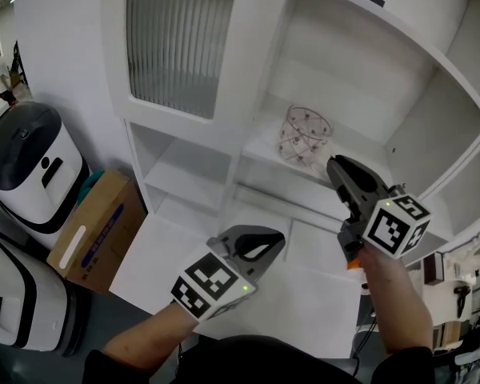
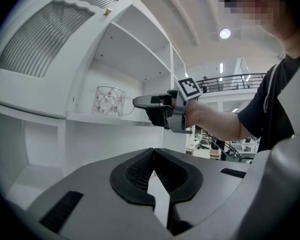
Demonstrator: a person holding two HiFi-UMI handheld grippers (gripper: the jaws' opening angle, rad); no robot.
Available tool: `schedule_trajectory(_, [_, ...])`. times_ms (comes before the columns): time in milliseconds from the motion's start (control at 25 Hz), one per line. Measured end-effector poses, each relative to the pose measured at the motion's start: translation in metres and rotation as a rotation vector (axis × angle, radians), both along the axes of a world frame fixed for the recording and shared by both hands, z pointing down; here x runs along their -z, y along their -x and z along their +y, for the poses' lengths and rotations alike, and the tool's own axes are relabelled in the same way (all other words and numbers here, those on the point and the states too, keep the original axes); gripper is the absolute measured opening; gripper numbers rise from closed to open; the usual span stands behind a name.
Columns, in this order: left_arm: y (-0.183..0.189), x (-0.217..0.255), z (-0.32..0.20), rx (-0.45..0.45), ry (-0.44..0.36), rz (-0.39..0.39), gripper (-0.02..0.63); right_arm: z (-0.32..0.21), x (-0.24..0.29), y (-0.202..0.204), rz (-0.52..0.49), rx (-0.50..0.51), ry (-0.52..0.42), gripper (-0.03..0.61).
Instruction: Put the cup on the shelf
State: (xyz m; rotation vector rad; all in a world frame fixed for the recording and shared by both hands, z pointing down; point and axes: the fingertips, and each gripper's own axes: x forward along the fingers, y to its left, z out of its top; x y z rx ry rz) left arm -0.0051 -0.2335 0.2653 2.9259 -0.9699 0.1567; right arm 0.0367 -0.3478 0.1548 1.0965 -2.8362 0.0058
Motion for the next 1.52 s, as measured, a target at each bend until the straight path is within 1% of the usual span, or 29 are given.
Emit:
schedule_trajectory(120, [0.004,0.000,-0.004,-0.009,-0.001,0.003,0.012,0.005,-0.001,-0.007,0.008,-0.025,-0.028,0.028])
schedule_trajectory(320, [-0.011,0.004,0.004,-0.032,-0.012,0.003,0.012,0.011,-0.008,-0.013,0.010,-0.006,0.008,0.028])
schedule_trajectory(400, [-0.007,0.002,0.003,-0.039,-0.013,0.003,0.012,0.007,-0.010,-0.006,0.005,-0.009,0.015,0.028])
schedule_trajectory(560, [0.013,-0.003,-0.002,-0.036,-0.001,0.011,0.012,-0.003,-0.014,0.019,-0.022,-0.002,0.052,0.028])
schedule_trajectory(800, [0.025,-0.004,0.003,-0.020,-0.002,0.020,0.012,-0.008,-0.013,0.046,-0.029,0.026,0.081,0.028])
schedule_trajectory(960, [0.036,-0.002,0.005,-0.001,-0.005,0.024,0.012,-0.013,-0.012,0.059,-0.050,0.040,0.121,0.028])
schedule_trajectory(1160, [0.047,-0.003,0.011,0.016,-0.003,0.031,0.012,-0.014,-0.011,0.067,-0.079,0.044,0.149,0.028])
schedule_trajectory(1280, [0.050,-0.005,0.018,0.024,0.004,0.029,0.012,-0.006,-0.009,0.064,-0.095,0.043,0.135,0.028])
schedule_trajectory(1400, [0.049,-0.008,0.028,0.025,0.014,0.025,0.012,0.009,-0.005,0.056,-0.100,0.038,0.093,0.028])
schedule_trajectory(1520, [0.043,-0.012,0.038,0.023,0.021,0.014,0.012,0.031,-0.005,0.047,-0.100,0.054,0.045,0.028])
